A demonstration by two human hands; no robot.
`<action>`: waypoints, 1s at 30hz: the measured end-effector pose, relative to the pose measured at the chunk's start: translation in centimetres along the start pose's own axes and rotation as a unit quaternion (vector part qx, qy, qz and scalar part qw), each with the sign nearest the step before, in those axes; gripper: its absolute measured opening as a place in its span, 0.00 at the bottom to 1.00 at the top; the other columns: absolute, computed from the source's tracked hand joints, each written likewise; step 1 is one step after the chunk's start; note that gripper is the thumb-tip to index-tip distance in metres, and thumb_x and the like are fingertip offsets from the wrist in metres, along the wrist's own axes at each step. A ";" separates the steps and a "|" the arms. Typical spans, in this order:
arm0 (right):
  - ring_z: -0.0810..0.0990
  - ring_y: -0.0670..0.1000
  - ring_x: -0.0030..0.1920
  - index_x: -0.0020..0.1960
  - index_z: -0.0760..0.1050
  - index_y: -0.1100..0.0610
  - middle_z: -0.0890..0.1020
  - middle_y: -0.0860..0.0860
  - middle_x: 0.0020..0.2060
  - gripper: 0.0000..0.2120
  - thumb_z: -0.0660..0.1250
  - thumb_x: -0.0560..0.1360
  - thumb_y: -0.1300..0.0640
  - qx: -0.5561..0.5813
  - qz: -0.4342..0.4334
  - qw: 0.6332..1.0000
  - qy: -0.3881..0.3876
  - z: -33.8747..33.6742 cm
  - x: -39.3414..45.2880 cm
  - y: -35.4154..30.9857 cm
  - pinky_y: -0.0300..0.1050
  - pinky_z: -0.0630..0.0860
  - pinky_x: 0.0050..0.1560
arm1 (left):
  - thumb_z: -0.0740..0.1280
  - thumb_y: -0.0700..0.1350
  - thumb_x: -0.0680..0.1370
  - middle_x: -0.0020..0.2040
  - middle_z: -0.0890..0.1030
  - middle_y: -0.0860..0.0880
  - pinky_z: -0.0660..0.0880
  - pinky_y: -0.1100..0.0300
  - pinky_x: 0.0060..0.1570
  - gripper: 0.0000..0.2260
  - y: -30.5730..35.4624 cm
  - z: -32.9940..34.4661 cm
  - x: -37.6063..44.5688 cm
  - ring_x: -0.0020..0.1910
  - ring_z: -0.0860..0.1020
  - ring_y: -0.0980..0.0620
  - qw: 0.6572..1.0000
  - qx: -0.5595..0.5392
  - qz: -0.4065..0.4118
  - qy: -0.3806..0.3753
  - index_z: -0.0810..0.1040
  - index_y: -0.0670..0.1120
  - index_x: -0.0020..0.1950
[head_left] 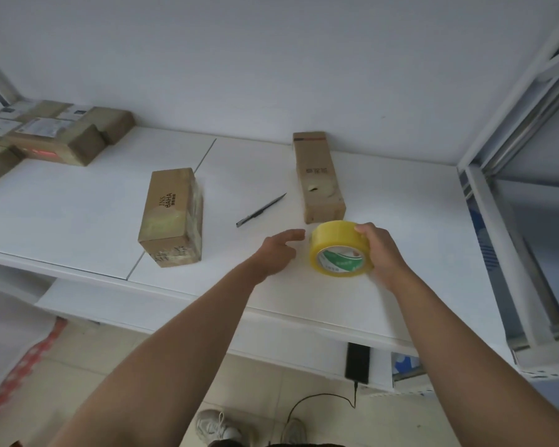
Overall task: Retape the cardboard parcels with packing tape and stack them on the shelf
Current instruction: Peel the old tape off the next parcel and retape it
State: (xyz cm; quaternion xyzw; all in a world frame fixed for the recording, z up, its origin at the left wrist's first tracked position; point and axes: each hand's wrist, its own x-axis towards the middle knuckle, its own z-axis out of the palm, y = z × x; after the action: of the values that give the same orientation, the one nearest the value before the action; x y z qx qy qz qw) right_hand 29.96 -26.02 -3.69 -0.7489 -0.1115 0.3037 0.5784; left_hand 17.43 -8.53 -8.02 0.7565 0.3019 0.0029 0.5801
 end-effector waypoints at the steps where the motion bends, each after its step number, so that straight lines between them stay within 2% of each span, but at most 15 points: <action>1: 0.77 0.54 0.39 0.40 0.73 0.56 0.76 0.54 0.36 0.12 0.61 0.79 0.50 0.002 0.003 1.000 0.002 -0.1 0.1 0.1 0.47 0.70 0.42 | 0.59 0.31 0.77 0.66 0.77 0.47 0.72 0.70 0.45 0.23 0.4 -0.2 0.2 0.55 0.75 0.51 1.000 0.006 -0.008 -0.025 0.76 0.48 0.69; 4: 0.77 0.55 0.41 0.42 0.74 0.56 0.77 0.55 0.38 0.12 0.59 0.80 0.52 0.008 0.010 1.000 0.007 -0.2 0.3 0.6 0.48 0.71 0.44 | 0.65 0.40 0.76 0.59 0.80 0.46 0.74 0.60 0.55 0.10 1.0 -0.6 0.9 0.57 0.77 0.48 0.996 0.066 -0.030 -0.055 0.82 0.49 0.55; 6: 0.77 0.55 0.41 0.42 0.74 0.56 0.77 0.55 0.39 0.12 0.59 0.80 0.52 0.005 0.012 1.000 0.007 -0.3 0.3 0.7 0.49 0.71 0.45 | 0.68 0.44 0.76 0.51 0.81 0.47 0.74 0.60 0.49 0.03 1.2 -0.9 0.9 0.52 0.77 0.49 0.994 0.083 -0.035 -0.063 0.81 0.50 0.45; 8: 0.77 0.55 0.41 0.42 0.74 0.56 0.77 0.56 0.39 0.12 0.58 0.81 0.52 0.006 0.010 1.000 0.004 -0.3 0.3 0.8 0.48 0.71 0.44 | 0.68 0.42 0.78 0.45 0.79 0.49 0.70 0.63 0.42 0.06 1.3 -1.2 0.9 0.46 0.75 0.51 0.995 0.066 -0.036 -0.062 0.79 0.49 0.41; 11: 0.77 0.54 0.39 0.42 0.73 0.57 0.77 0.55 0.38 0.13 0.57 0.82 0.53 -0.002 0.000 1.000 0.001 -0.3 0.2 0.6 0.46 0.71 0.41 | 0.68 0.40 0.77 0.41 0.78 0.50 0.70 0.61 0.45 0.08 1.3 -1.9 0.6 0.43 0.74 0.51 0.998 0.008 -0.031 -0.054 0.79 0.47 0.39; 13: 0.77 0.54 0.40 0.43 0.74 0.57 0.77 0.56 0.39 0.13 0.57 0.82 0.53 -0.006 0.002 1.000 -0.002 -0.2 0.3 0.5 0.45 0.72 0.40 | 0.69 0.37 0.77 0.39 0.79 0.48 0.73 0.60 0.45 0.07 1.3 -2.6 0.3 0.40 0.75 0.51 0.996 -0.049 -0.030 -0.061 0.79 0.44 0.39; 17: 0.78 0.55 0.43 0.44 0.75 0.55 0.78 0.56 0.43 0.10 0.60 0.80 0.52 -0.017 0.006 1.000 -0.008 0.0 0.4 0.3 0.47 0.72 0.44 | 0.68 0.36 0.78 0.45 0.83 0.40 0.81 0.59 0.49 0.02 1.6 -3.2 -0.7 0.44 0.81 0.48 0.993 -0.095 -0.048 -0.054 0.77 0.38 0.47; 21: 0.76 0.51 0.41 0.40 0.73 0.54 0.77 0.52 0.40 0.11 0.63 0.78 0.49 -0.079 -0.028 0.996 -0.016 0.2 0.0 -0.3 0.46 0.70 0.41 | 0.67 0.35 0.79 0.45 0.83 0.41 0.80 0.63 0.40 0.01 2.2 -3.3 -1.3 0.41 0.81 0.49 0.996 -0.065 -0.065 -0.015 0.77 0.37 0.48; 24: 0.72 0.48 0.35 0.34 0.67 0.54 0.72 0.49 0.33 0.17 0.62 0.81 0.55 -0.136 -0.069 0.988 -0.033 0.5 -0.4 -0.7 0.44 0.67 0.36 | 0.68 0.33 0.78 0.41 0.82 0.43 0.78 0.67 0.33 0.03 2.5 -3.2 -1.8 0.34 0.81 0.54 0.995 -0.050 -0.086 0.011 0.78 0.38 0.45; 26: 0.69 0.48 0.32 0.32 0.65 0.53 0.70 0.47 0.29 0.19 0.63 0.80 0.55 -0.159 -0.082 0.983 -0.046 0.8 -0.6 -1.1 0.40 0.65 0.33 | 0.68 0.32 0.77 0.39 0.81 0.45 0.81 0.64 0.41 0.05 2.6 -3.0 -2.0 0.30 0.80 0.58 0.993 -0.034 -0.109 0.020 0.78 0.39 0.42; 28: 0.69 0.48 0.32 0.32 0.65 0.52 0.70 0.48 0.30 0.18 0.65 0.77 0.50 -0.182 -0.092 0.977 -0.067 1.2 -0.8 -1.5 0.42 0.65 0.33 | 0.67 0.33 0.78 0.43 0.81 0.45 0.80 0.57 0.53 0.04 2.6 -2.9 -2.0 0.37 0.81 0.54 0.992 0.004 -0.120 0.028 0.79 0.40 0.46; 30: 0.70 0.50 0.34 0.32 0.66 0.52 0.71 0.49 0.31 0.15 0.62 0.71 0.43 -0.224 -0.108 0.965 -0.078 1.7 -0.9 -1.9 0.45 0.65 0.37 | 0.66 0.34 0.77 0.45 0.81 0.44 0.80 0.54 0.56 0.04 2.6 -3.0 -2.4 0.45 0.81 0.48 0.991 0.029 -0.122 0.047 0.79 0.41 0.49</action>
State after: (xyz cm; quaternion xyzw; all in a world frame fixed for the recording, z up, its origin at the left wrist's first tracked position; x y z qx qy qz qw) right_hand 28.64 -24.52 -1.84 -0.8168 -0.3020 0.2644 0.4143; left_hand 15.60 -7.35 -3.91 0.7298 0.4186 -0.0412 0.5390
